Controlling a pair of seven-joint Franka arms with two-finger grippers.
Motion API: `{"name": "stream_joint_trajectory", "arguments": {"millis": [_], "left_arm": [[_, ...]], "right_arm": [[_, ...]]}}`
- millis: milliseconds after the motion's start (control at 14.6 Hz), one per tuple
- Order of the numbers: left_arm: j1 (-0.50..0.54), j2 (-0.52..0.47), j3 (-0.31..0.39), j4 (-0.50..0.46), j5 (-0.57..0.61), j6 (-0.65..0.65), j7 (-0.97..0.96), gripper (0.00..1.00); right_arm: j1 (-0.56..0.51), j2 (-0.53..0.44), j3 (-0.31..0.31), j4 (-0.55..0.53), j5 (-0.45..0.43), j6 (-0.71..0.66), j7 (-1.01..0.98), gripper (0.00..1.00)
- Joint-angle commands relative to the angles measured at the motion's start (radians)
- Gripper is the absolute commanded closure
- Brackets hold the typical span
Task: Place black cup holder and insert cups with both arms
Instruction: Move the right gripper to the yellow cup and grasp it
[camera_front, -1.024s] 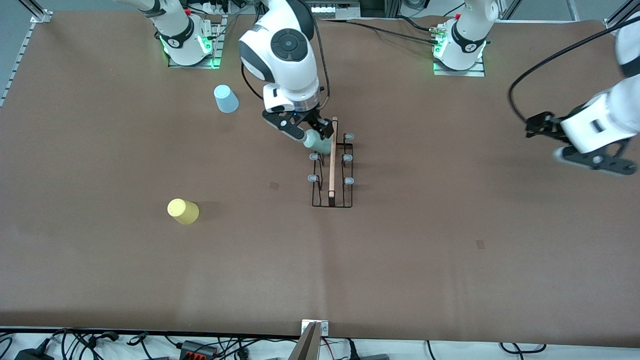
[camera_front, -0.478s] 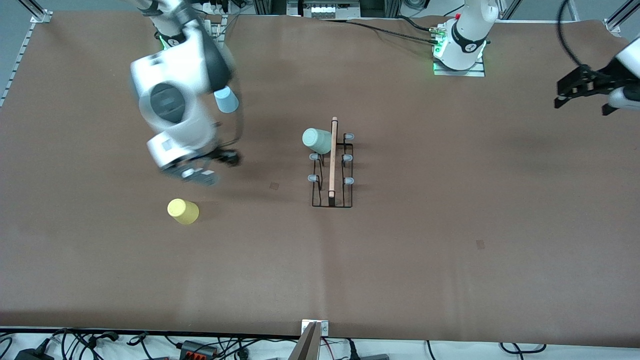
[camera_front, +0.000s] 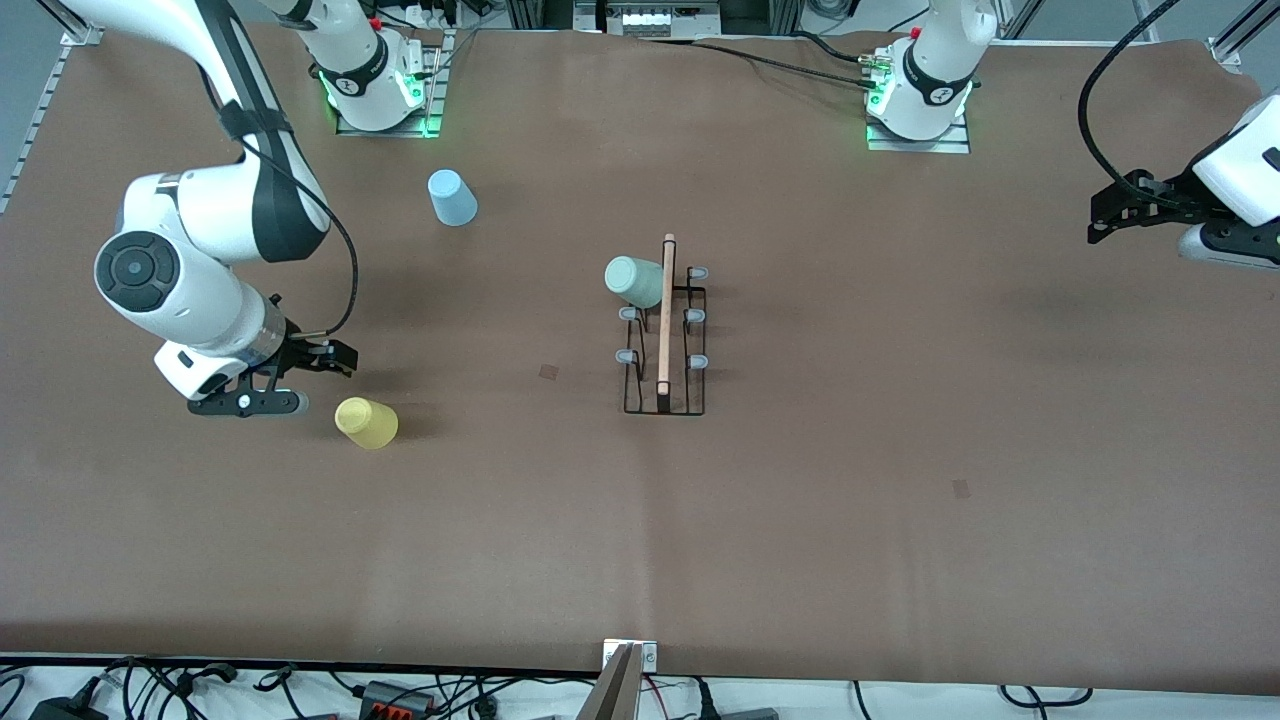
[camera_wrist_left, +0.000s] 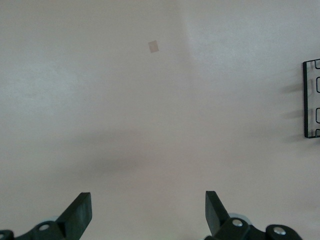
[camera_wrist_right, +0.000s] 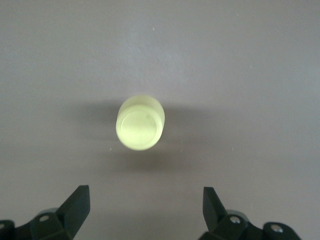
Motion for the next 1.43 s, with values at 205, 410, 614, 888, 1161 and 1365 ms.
{"name": "stream_joint_trajectory", "arguments": {"millis": [205, 410, 614, 888, 1161, 1365], "left_arm": [[-0.003, 0.008, 0.002, 0.027, 0.014, -0.006, 0.001, 0.0], [-0.003, 0.008, 0.002, 0.027, 0.014, -0.006, 0.001, 0.0], [-0.003, 0.008, 0.002, 0.027, 0.014, -0.007, 0.001, 0.0], [-0.003, 0.008, 0.002, 0.027, 0.014, -0.007, 0.0, 0.0], [-0.003, 0.008, 0.002, 0.027, 0.014, -0.007, -0.005, 0.0], [-0.003, 0.008, 0.002, 0.027, 0.014, -0.007, -0.005, 0.0]], "right_arm": [[0.012, 0.083, -0.009, -0.041, 0.004, 0.185, -0.061, 0.0], [0.01, 0.119, -0.009, -0.044, 0.004, 0.266, -0.061, 0.0], [0.01, 0.158, -0.015, -0.044, 0.004, 0.355, -0.061, 0.0], [0.013, 0.192, -0.017, -0.044, 0.004, 0.391, -0.061, 0.0], [0.013, 0.211, -0.017, -0.044, 0.005, 0.417, -0.06, 0.0], [0.013, 0.218, -0.017, -0.044, 0.005, 0.417, -0.055, 0.19]]}}
